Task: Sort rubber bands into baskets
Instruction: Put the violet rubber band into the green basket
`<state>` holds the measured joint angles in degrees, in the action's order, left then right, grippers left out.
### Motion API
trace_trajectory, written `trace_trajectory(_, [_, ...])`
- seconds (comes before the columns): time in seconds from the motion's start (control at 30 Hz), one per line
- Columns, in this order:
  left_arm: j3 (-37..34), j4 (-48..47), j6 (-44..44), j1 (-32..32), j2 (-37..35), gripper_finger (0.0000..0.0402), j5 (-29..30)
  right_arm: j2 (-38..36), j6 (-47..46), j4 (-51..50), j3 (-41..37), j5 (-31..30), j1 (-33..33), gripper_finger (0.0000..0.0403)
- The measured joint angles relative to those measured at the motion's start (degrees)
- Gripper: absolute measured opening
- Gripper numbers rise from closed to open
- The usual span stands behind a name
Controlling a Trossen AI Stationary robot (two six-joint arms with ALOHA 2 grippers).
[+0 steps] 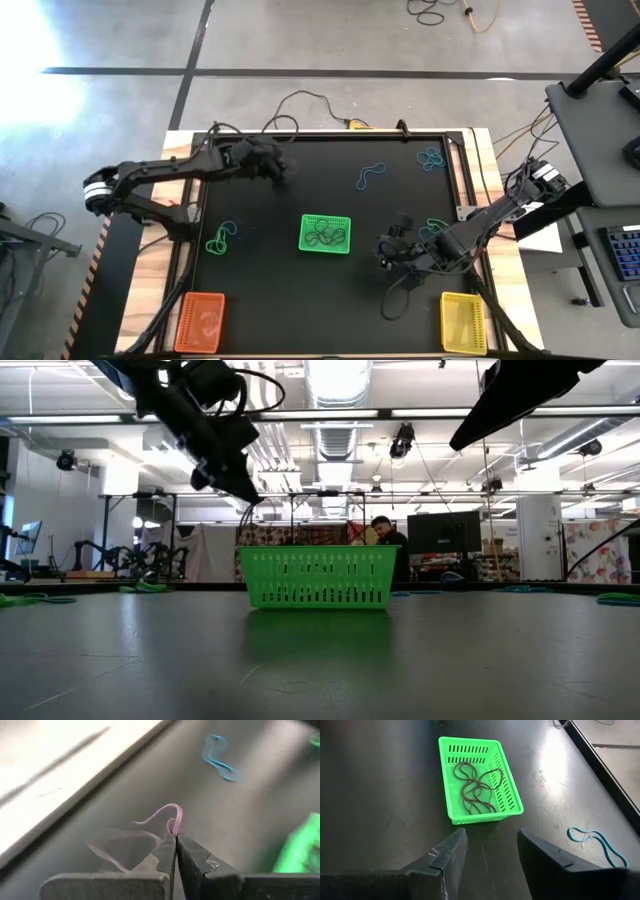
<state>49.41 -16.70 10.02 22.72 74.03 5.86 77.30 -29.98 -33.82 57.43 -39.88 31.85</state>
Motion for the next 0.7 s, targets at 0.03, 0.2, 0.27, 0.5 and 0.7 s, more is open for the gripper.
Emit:
trace_trajectory(0.03, [-0.8,0.5,-0.1,-0.2,0.1,0.0,-1.8,0.0,0.0,0.0,0.0,0.0,0.2,0.0169])
trace_trajectory(0.2, [-4.2,1.4,0.2,-1.0,-0.1,0.0,-2.5,0.0,0.0,0.0,0.0,0.0,0.6,0.017])
trace_trajectory(0.27, [-5.5,1.2,1.4,-0.7,-0.1,0.0,1.0,0.0,0.0,0.0,0.0,0.0,0.6,0.0171])
trace_trajectory(0.5, [-7.2,3.4,2.9,-0.5,3.4,0.0,2.2,0.0,0.7,0.0,0.0,-0.2,0.5,0.0172])
trace_trajectory(0.7, [-3.5,-6.8,4.2,0.7,5.8,0.0033,6.5,0.0,0.6,-0.1,0.0,-0.7,0.5,0.0176])
